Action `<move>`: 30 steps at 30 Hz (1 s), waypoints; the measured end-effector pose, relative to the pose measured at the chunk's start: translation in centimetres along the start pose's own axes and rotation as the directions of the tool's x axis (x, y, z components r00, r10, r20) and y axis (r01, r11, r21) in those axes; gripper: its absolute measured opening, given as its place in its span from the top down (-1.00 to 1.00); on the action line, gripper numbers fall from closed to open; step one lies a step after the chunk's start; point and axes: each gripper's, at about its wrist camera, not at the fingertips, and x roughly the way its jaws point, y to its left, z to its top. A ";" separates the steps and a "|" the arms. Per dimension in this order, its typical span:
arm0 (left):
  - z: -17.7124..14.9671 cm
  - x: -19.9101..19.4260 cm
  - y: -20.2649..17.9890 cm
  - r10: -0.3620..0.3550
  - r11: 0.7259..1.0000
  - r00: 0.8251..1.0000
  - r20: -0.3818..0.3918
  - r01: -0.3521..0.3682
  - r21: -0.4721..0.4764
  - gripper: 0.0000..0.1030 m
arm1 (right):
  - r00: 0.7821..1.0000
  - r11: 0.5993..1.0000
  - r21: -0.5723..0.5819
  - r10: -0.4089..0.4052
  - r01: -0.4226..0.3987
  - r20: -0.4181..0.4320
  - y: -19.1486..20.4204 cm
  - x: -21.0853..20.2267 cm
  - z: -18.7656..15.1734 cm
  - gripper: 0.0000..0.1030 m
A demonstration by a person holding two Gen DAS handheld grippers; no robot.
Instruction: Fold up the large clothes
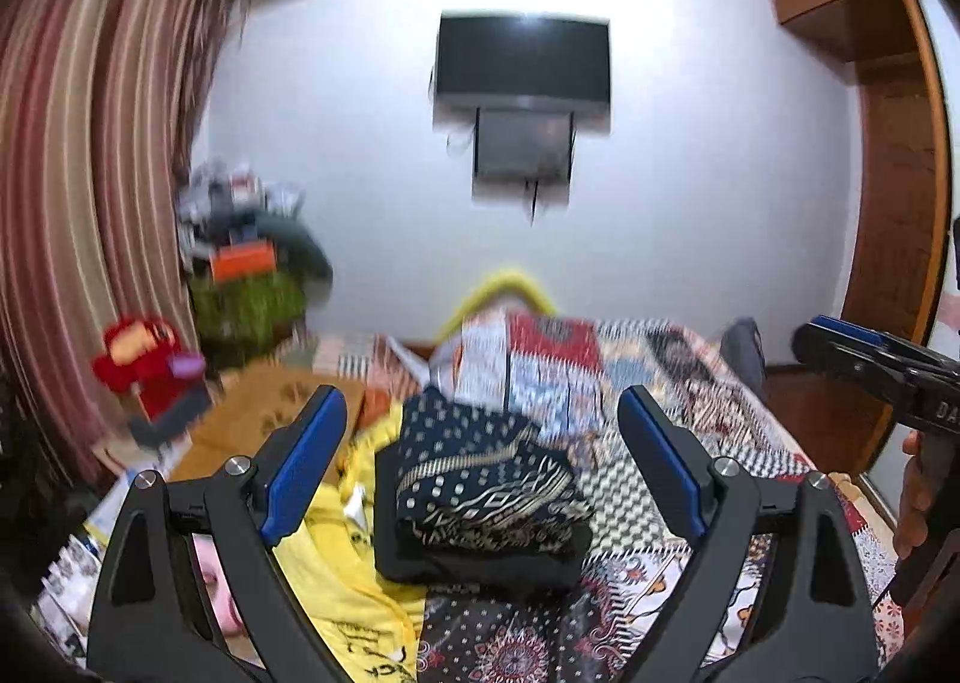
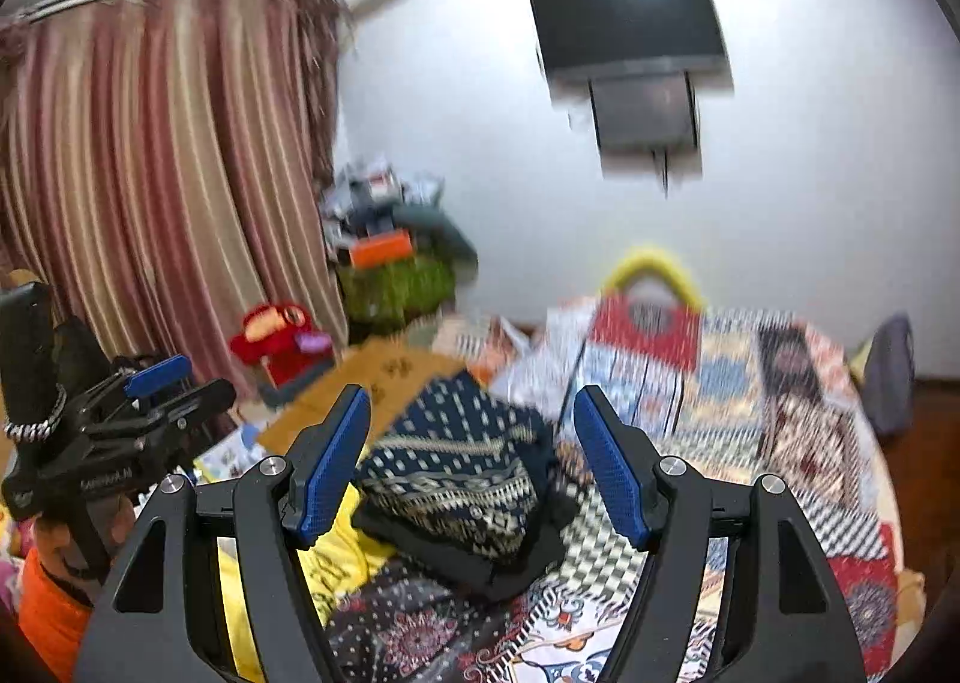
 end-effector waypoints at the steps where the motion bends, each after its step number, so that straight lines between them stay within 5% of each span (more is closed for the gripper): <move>1: 0.0 -1.1 -0.5 0.007 1.000 1.000 0.025 -0.007 0.004 -0.80 | 1.000 1.000 -0.008 -0.001 0.002 0.025 0.6 -1.0 0.0 -0.30; 10: -1.4 -9.2 -3.8 0.063 0.997 0.981 0.184 -0.071 0.037 -0.81 | 0.985 0.998 -0.032 -0.049 0.055 0.163 3.7 -6.4 -1.7 -0.46; 19: -2.9 -10.3 -4.8 0.111 0.991 0.977 0.179 -0.123 0.054 -0.99 | 0.978 0.993 -0.025 -0.109 0.115 0.179 4.0 -7.0 -2.4 -0.95; 30: -3.6 -9.7 -4.9 0.094 0.995 0.983 0.157 -0.098 0.016 -0.99 | 0.976 0.989 -0.019 -0.143 0.149 0.164 3.9 -7.3 -3.0 -0.98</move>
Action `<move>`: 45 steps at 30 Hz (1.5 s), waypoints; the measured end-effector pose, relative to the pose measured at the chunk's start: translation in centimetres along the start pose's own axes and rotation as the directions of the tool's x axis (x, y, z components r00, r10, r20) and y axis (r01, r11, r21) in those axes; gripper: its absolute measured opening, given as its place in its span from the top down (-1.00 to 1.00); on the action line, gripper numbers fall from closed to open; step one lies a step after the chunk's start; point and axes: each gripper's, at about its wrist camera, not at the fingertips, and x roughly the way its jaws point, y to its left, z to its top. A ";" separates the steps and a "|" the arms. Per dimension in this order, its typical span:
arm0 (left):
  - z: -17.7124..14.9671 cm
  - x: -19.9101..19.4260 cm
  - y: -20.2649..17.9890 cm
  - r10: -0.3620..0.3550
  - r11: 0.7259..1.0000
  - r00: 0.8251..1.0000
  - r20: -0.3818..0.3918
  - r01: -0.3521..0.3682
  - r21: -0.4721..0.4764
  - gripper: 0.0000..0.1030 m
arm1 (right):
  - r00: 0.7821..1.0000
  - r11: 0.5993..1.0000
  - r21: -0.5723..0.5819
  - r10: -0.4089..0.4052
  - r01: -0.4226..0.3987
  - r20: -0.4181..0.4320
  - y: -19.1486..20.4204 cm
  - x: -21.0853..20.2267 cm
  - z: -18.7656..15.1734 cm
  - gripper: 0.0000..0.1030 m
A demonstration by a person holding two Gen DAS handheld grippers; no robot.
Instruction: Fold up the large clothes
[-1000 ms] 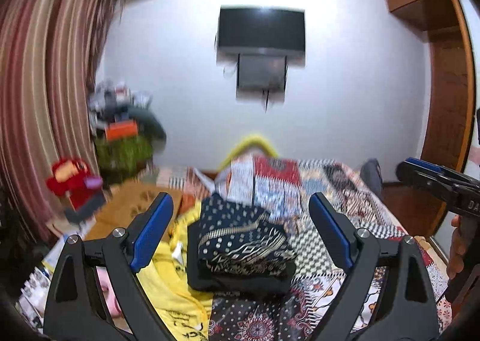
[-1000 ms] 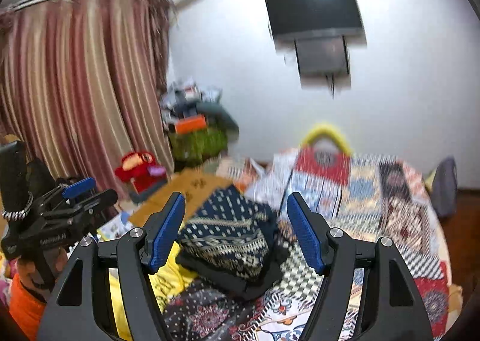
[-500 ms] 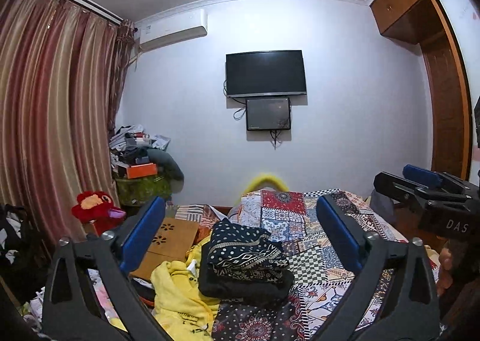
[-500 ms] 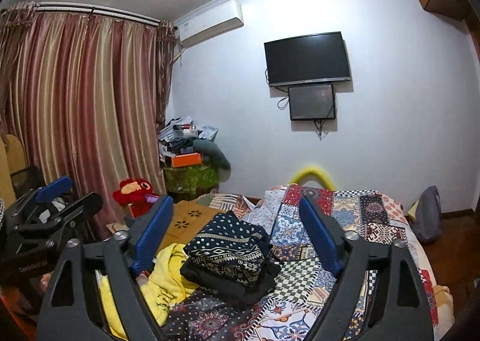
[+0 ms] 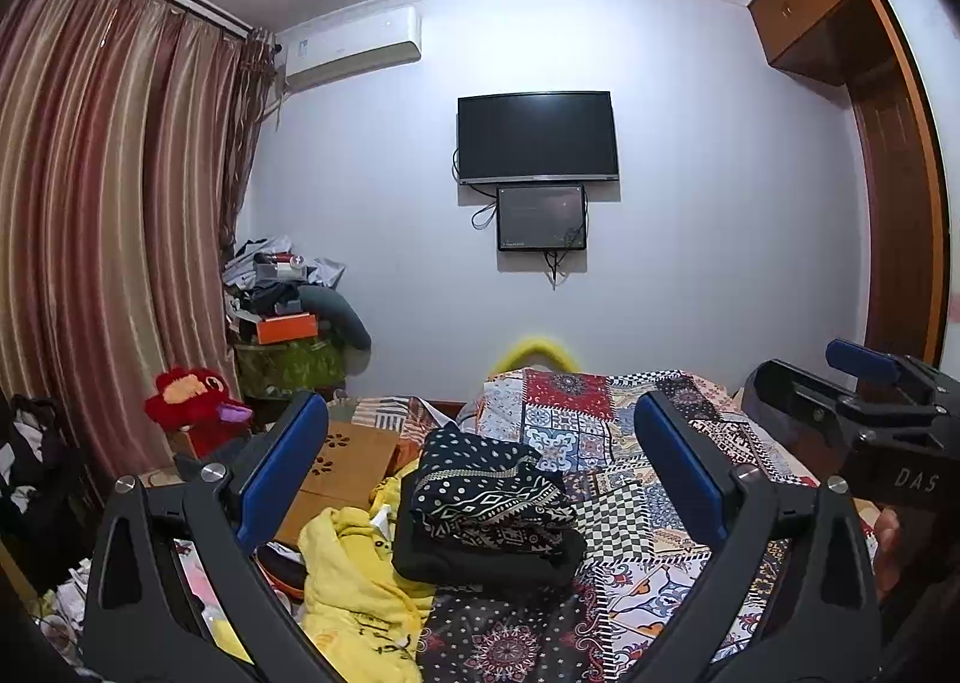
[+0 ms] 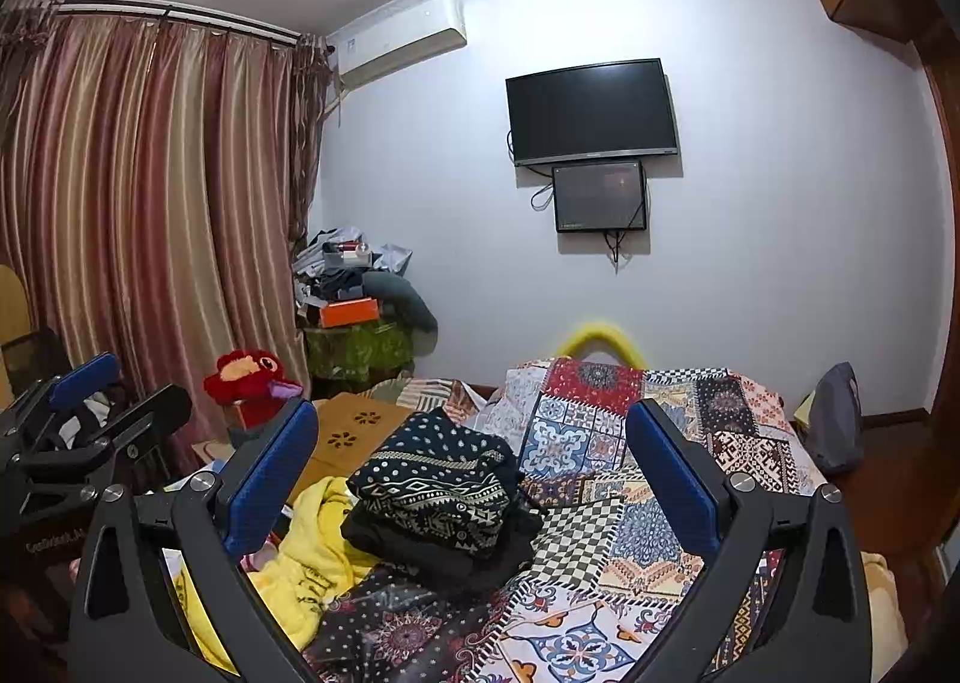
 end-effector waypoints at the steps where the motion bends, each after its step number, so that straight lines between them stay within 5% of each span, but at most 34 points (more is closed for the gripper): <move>1: 0.0 0.1 0.1 -0.001 1.000 1.000 -0.001 0.001 -0.005 -0.99 | 1.000 1.000 -0.001 -0.002 0.002 -0.003 0.0 -0.1 -0.3 -0.98; 45: -1.1 2.4 0.8 -0.057 0.996 0.996 -0.067 0.052 -0.072 -0.99 | 1.000 0.999 0.035 -0.006 0.007 -0.026 -1.0 -0.4 -0.4 -0.98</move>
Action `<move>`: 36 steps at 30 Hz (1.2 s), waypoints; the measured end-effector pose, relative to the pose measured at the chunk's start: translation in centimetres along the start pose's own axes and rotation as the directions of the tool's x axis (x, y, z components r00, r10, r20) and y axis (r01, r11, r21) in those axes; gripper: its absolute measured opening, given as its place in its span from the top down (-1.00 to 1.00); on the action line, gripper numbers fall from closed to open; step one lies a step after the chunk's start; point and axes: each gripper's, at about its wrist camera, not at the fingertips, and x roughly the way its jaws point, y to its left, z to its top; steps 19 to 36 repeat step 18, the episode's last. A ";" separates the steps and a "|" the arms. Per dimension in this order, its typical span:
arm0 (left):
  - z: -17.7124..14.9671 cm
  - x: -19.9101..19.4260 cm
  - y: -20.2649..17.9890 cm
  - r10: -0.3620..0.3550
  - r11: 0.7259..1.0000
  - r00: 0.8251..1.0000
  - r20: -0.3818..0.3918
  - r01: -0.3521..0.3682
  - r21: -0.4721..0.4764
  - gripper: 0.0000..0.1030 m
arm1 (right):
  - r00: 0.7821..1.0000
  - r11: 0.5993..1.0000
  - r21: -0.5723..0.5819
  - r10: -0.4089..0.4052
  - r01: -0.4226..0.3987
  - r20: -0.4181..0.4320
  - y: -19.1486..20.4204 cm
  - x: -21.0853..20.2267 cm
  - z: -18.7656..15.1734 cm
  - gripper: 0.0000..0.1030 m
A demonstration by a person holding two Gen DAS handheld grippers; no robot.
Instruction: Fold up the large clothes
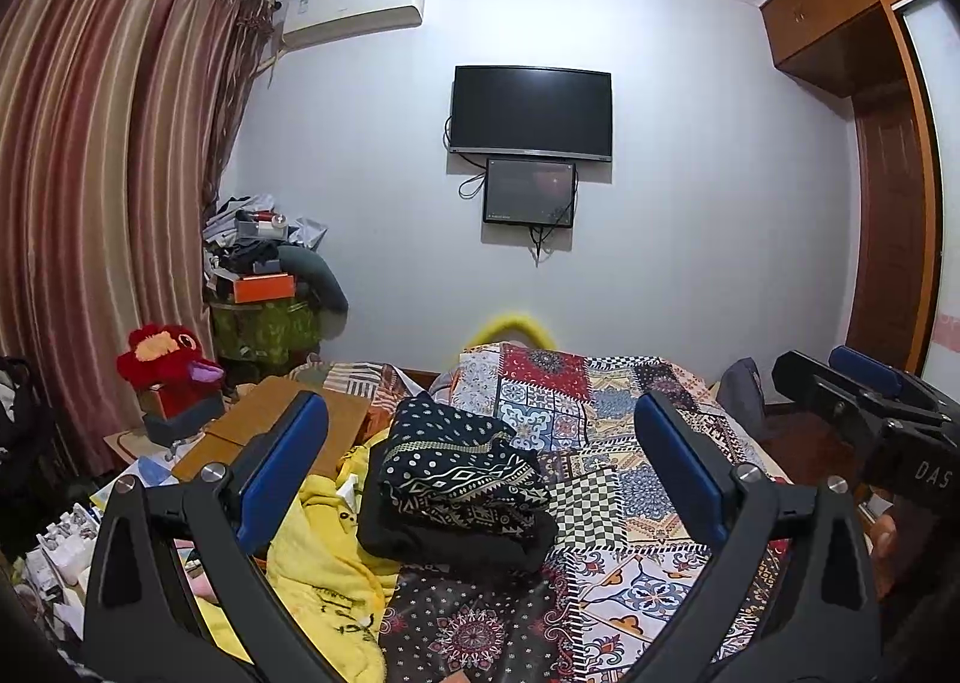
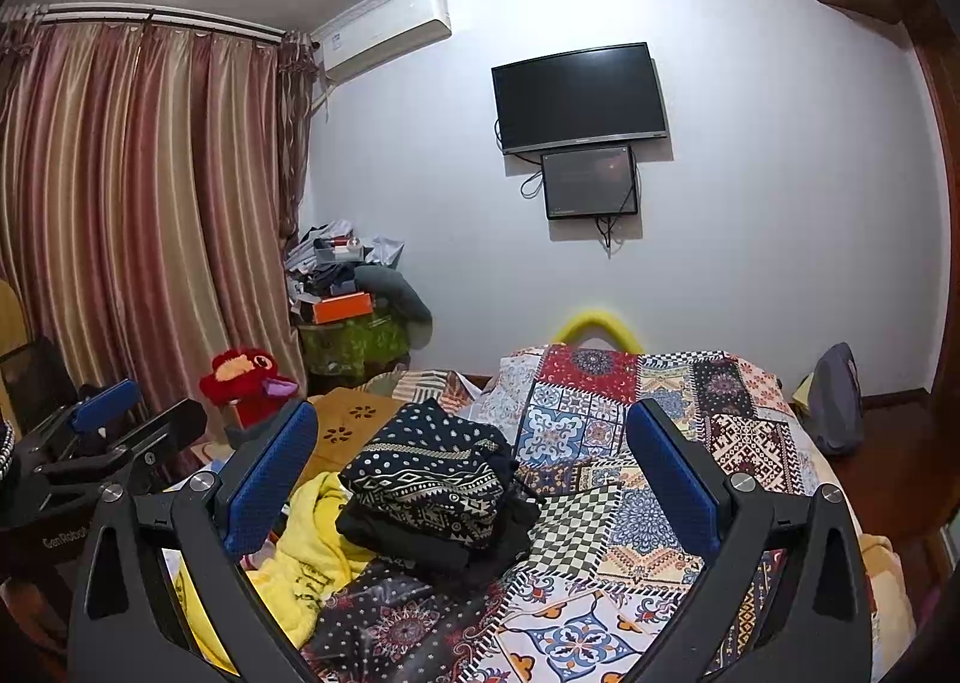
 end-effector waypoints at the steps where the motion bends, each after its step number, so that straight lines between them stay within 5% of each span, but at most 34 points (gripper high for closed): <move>1: 0.0 0.0 0.0 -0.001 1.000 1.000 0.001 0.001 -0.002 -0.99 | 1.000 1.000 0.001 0.000 0.000 0.000 0.0 0.0 0.0 -0.98; 36: -0.4 -0.5 -0.7 -0.009 1.000 1.000 -0.008 0.009 0.006 -0.99 | 1.000 1.000 0.013 0.002 -0.002 0.002 -0.2 -0.1 0.1 -0.99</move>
